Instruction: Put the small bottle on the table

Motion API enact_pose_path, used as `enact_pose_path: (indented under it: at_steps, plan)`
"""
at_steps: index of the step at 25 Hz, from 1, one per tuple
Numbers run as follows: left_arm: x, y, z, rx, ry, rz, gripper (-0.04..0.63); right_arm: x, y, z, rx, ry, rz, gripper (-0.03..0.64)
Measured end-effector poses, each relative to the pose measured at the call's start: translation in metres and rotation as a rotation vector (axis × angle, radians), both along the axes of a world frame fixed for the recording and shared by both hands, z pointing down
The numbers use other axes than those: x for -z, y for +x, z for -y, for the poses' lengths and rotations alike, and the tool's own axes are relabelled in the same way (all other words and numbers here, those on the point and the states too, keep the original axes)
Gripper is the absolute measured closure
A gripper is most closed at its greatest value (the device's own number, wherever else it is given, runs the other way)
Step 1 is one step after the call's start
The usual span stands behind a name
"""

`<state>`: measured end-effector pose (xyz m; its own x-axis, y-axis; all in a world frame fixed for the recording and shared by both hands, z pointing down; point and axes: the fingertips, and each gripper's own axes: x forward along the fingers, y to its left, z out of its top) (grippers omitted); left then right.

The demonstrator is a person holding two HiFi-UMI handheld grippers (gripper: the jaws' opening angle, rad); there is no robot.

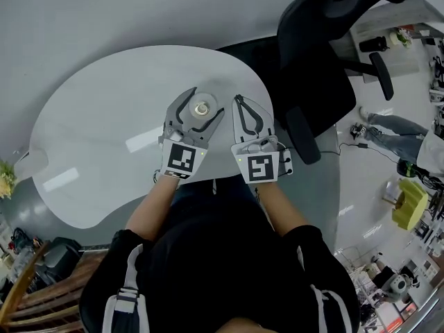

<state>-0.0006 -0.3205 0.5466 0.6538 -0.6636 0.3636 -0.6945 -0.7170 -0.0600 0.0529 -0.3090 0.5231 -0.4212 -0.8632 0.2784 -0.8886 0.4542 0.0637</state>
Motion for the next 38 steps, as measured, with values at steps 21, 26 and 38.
enact_pose_path:
  at_steps: [21,26,38]
  plan:
    - [-0.09,0.013,0.015,-0.016,-0.096,0.065,0.262,-0.062,0.009,0.016,0.009,-0.073,-0.032,0.595]
    - [-0.094,0.015,0.017,-0.018,-0.099,0.077,0.262,-0.064,0.01,0.018,0.009,-0.08,-0.026,0.595]
    - [-0.108,0.019,0.015,-0.025,-0.129,0.095,0.262,-0.064,0.012,0.021,0.007,-0.083,-0.021,0.595]
